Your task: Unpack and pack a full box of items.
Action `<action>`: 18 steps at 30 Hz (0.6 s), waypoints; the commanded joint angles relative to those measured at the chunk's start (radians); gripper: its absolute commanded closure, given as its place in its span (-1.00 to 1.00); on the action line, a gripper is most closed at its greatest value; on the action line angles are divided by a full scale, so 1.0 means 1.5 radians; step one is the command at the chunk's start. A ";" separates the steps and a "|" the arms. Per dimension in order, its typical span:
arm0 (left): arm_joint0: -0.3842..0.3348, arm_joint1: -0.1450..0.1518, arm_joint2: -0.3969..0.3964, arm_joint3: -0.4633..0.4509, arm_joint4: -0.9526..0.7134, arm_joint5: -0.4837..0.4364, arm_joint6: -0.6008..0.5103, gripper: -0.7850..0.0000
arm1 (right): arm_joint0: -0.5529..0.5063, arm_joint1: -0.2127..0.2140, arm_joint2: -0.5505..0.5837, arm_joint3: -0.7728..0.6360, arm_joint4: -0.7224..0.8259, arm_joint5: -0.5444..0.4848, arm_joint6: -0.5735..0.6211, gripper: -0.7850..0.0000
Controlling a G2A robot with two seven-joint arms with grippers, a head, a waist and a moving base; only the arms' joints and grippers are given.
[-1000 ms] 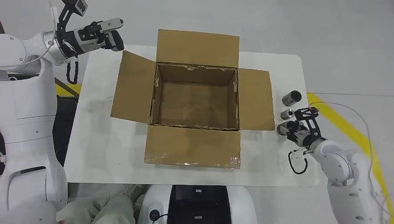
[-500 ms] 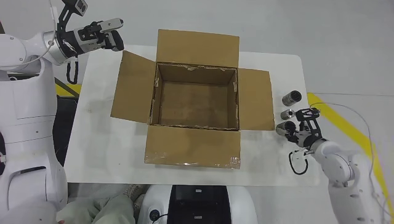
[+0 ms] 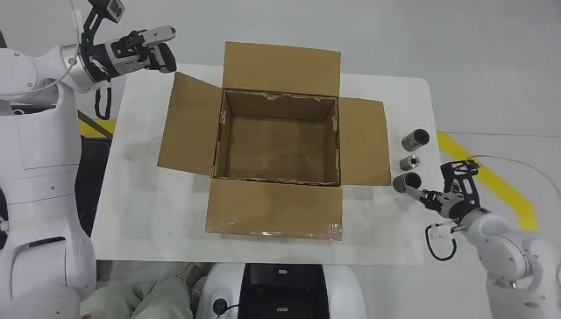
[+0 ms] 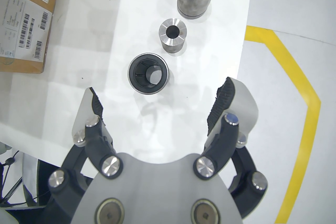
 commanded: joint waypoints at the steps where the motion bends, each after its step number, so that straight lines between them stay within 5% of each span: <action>1: 0.000 0.000 0.000 0.000 0.000 0.000 0.000 -1.00 | 0.008 0.000 -0.011 0.008 -0.005 0.000 0.001 -1.00; 18: 0.000 0.000 0.000 0.000 0.000 0.000 0.000 -1.00 | 0.079 0.003 -0.074 0.098 -0.038 0.006 -0.004 -0.95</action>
